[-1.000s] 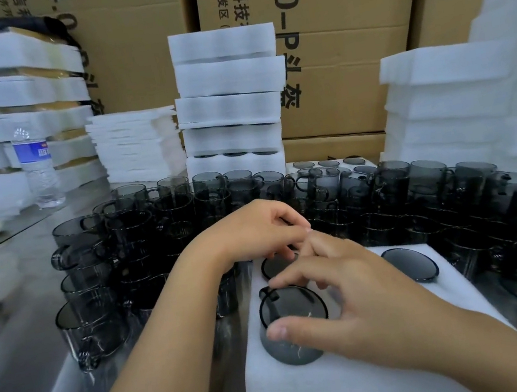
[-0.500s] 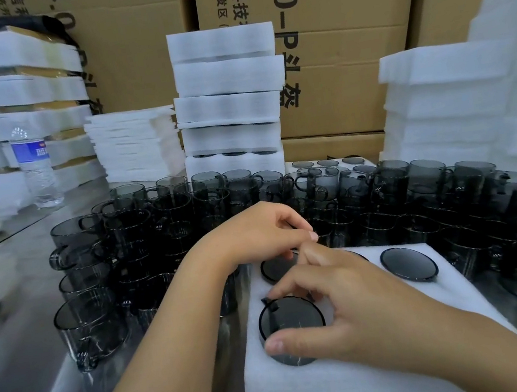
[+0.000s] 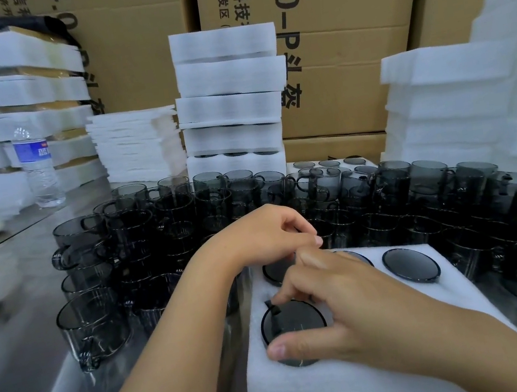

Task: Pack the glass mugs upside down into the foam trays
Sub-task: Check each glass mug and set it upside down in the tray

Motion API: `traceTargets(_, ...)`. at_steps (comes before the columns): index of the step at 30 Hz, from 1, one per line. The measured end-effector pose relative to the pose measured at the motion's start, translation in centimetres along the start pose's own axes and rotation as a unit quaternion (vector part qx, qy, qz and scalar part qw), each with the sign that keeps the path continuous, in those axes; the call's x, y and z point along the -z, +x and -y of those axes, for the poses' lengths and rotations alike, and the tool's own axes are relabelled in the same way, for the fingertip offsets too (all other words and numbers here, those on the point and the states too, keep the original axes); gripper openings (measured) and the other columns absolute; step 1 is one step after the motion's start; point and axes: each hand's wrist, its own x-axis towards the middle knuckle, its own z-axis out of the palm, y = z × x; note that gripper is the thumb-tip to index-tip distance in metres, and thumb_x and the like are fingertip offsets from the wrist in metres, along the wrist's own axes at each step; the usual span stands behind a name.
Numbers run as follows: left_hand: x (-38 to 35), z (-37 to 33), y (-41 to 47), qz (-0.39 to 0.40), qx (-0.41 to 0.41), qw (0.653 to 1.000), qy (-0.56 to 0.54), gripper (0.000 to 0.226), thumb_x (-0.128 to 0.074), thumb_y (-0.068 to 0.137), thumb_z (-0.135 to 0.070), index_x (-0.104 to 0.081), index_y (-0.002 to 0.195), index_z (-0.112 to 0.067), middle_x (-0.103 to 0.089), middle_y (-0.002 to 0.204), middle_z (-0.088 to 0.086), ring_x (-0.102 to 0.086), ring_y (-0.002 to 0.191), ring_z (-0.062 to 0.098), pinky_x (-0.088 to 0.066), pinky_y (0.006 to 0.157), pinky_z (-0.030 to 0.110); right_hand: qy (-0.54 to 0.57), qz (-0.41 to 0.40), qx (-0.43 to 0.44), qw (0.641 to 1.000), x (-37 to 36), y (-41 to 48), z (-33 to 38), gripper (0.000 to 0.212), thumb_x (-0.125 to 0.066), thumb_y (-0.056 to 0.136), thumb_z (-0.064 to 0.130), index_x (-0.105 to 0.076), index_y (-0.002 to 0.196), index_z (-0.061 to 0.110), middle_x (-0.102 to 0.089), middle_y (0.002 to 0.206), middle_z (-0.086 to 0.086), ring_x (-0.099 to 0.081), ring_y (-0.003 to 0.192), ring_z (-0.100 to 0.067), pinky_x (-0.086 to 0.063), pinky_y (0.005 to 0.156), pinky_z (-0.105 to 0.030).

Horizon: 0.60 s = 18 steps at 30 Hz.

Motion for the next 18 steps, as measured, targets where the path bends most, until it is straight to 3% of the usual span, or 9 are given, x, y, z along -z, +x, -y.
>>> traceTargets(7, -0.5, 0.0, 0.4, -0.057, -0.015, 0.998, 0.011, 0.008, -0.068, 0.085, -0.029, -0.071, 0.089, -0.023, -0.071, 0.079, -0.007, -0.061, 0.071, 0.004, -0.049, 0.073, 0.023, 0.000, -0.006, 0.018, 1.000, 0.1, 0.0, 0.1, 0.050, -0.052, 0.070, 0.076, -0.055, 0.103, 0.039, -0.040, 0.097, 0.023, -0.036, 0.095, 0.004, -0.028, 0.083, -0.010)
traceTargets(10, -0.2, 0.5, 0.6, -0.189, 0.010, 0.977, 0.099, 0.012, -0.065, 0.085, -0.032, -0.069, 0.076, -0.026, -0.066, 0.068, -0.013, -0.062, 0.069, 0.005, -0.046, 0.062, 0.022, -0.003, -0.008, 0.026, 1.000, 0.2, 0.1, 0.2, 0.047, -0.054, 0.071, 0.074, -0.056, 0.100, 0.037, -0.044, 0.098, 0.021, -0.038, 0.095, 0.003, -0.027, 0.081, -0.011)
traceTargets(12, 0.5, 1.2, 0.6, -0.337, 0.059, 0.923, 0.178, 0.013, -0.063, 0.083, -0.033, -0.066, 0.071, -0.027, -0.064, 0.069, -0.014, -0.063, 0.074, 0.013, -0.041, 0.061, 0.024, -0.007, -0.010, 0.029, 1.000, 0.3, 0.0, 0.2, 0.049, -0.056, 0.071, 0.072, -0.057, 0.102, 0.035, -0.045, 0.100, 0.021, -0.037, 0.095, 0.003, -0.027, 0.086, -0.011)
traceTargets(15, 1.8, 2.3, 0.4, -0.460, 0.106, 0.854, 0.220, 0.011, -0.061, 0.083, -0.031, -0.067, 0.092, -0.029, -0.069, 0.086, -0.005, -0.064, 0.086, 0.024, -0.036, 0.064, 0.027, -0.007, -0.008, 0.029, 1.000, 0.2, -0.1, 0.3, 0.051, -0.056, 0.072, 0.072, -0.057, 0.107, 0.035, -0.042, 0.103, 0.022, -0.032, 0.099, 0.005, -0.020, 0.088, -0.005)
traceTargets(18, 2.6, 3.6, 0.5, -0.438, 0.161, 0.850, 0.243, 0.033, -0.063, 0.085, -0.034, -0.060, 0.118, -0.028, -0.069, 0.099, 0.001, -0.063, 0.094, 0.027, -0.036, 0.064, 0.028, 0.000, -0.010, 0.028, 1.000, 0.2, -0.3, 0.3, 0.051, -0.054, 0.073, 0.072, -0.055, 0.109, 0.037, -0.039, 0.102, 0.023, -0.026, 0.104, 0.011, -0.017, 0.088, -0.002)
